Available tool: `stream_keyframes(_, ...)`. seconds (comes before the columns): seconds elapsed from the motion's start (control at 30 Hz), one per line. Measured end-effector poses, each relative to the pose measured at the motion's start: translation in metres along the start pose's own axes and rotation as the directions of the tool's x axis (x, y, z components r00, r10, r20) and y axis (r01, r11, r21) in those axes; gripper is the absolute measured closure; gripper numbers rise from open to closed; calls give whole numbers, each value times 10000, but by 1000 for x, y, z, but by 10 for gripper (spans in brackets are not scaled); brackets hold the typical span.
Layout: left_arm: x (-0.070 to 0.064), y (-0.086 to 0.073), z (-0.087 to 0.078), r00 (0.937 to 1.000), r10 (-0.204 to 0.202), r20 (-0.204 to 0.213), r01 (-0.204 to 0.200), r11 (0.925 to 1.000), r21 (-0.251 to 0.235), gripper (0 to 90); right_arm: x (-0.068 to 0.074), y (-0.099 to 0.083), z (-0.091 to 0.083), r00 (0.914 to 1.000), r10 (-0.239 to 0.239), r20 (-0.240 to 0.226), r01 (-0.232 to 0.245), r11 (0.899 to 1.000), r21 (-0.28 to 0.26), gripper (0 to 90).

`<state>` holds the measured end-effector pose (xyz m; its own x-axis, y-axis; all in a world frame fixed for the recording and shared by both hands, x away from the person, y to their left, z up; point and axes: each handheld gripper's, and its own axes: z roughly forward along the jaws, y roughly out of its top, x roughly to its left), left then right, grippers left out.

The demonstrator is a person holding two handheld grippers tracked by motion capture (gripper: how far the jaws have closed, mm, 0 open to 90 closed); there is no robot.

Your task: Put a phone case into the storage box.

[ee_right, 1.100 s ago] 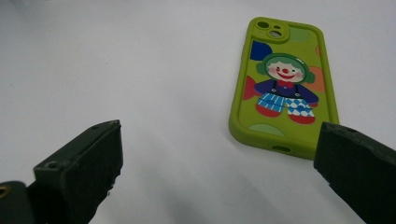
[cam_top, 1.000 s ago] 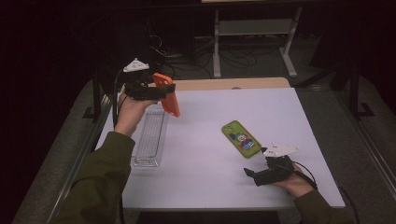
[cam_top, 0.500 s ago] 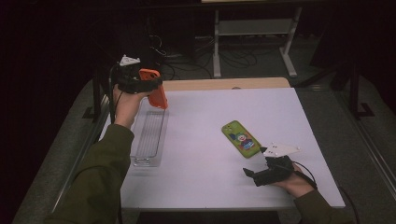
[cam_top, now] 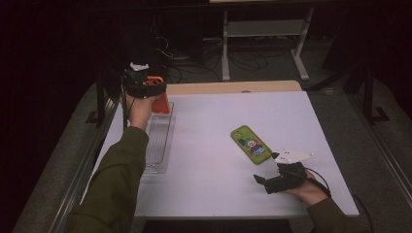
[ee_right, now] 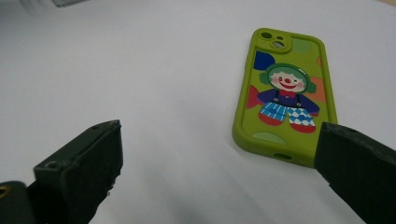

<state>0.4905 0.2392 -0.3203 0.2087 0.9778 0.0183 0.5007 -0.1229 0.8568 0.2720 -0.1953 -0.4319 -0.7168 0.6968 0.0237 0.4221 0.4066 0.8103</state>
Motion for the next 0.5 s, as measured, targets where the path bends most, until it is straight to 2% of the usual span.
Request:
stream_keyframes(0.07, 0, -2, 3, 9999, 43, -150, -41, 10000, 90, 155, 0, 0, 0, 10000, -40, 19, 40, 10000, -24, 10)
stream_keyframes(0.1, -1, -5, 7, 9997, -142, -213, 143, 9999, 54, 155, 0, 0, 0, 10000, -37, 5, 37, 10000, -26, 10)
stream_keyframes(0.3, -3, -9, 13, 9991, -1, -432, 21, 9990, 452, 154, 0, 0, 0, 10000, -39, 10, 39, 10000, 22, 10)
stream_keyframes(0.43, -7, -12, 18, 9980, -115, -615, 134, 9995, 300, 153, 1, 0, -1, 9999, -103, 31, 103, 9999, 36, 9)
stream_keyframes(0.47, -7, -15, 20, 9966, 121, -815, -79, 9986, 520, 153, 1, 0, -1, 9999, -124, 34, 124, 9999, 43, 9)
stream_keyframes(0.5, -8, -17, 22, 9962, -6, -875, 46, 9989, 457, 153, 1, 0, -1, 9999, -145, 50, 145, 9999, 47, 9)
